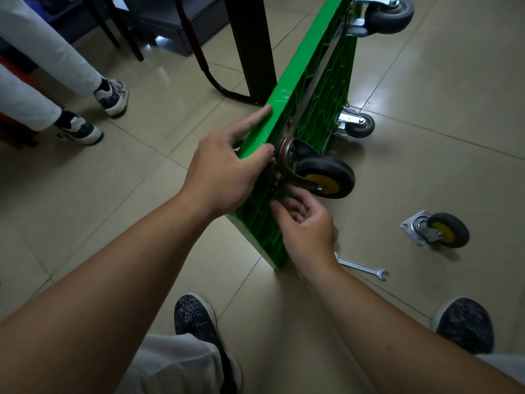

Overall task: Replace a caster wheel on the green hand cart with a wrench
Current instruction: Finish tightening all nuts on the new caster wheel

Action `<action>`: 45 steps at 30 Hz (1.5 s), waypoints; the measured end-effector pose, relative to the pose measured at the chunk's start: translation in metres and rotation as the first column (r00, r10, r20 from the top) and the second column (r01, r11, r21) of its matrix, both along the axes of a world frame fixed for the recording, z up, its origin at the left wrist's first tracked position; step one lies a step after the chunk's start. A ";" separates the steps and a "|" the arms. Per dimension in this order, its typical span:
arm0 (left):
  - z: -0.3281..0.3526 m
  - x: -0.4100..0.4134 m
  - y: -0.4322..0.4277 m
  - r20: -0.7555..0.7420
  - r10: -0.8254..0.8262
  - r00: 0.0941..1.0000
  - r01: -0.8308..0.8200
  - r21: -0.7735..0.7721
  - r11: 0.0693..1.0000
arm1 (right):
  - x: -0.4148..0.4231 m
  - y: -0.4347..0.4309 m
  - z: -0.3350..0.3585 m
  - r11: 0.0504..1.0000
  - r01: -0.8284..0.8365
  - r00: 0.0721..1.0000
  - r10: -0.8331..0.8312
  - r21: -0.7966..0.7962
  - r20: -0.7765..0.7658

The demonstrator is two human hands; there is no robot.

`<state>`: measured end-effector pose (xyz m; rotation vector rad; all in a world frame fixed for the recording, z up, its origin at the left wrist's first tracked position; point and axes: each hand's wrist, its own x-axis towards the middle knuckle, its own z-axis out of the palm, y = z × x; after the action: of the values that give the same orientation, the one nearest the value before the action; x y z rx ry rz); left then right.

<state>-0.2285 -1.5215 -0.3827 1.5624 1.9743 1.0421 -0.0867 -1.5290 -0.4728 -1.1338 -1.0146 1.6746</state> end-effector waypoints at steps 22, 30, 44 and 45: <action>0.007 0.003 -0.005 0.019 -0.010 1.000 0.010 0.002 1.000 | 0.115 0.033 -0.158 0.961 -0.254 0.554 0.051 0.110 0.831; 0.007 0.004 -0.006 0.025 -0.006 1.000 0.006 -0.003 1.000 | 0.177 0.051 -0.246 0.736 -0.589 -0.081 0.356 -0.333 0.931; 0.003 0.002 -0.004 0.102 -0.030 0.994 0.029 0.008 1.000 | 0.167 -0.001 -0.266 0.824 -0.340 -0.084 0.453 -0.453 0.888; 0.003 0.002 -0.004 0.100 -0.029 0.995 0.028 0.008 1.000 | 0.168 -0.002 -0.265 0.801 -0.347 -0.098 0.485 -0.487 0.869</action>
<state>-0.2266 -1.5259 -0.3793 1.5071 1.8784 1.0948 0.0810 -1.5311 -0.7380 -2.3874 -2.4418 1.0892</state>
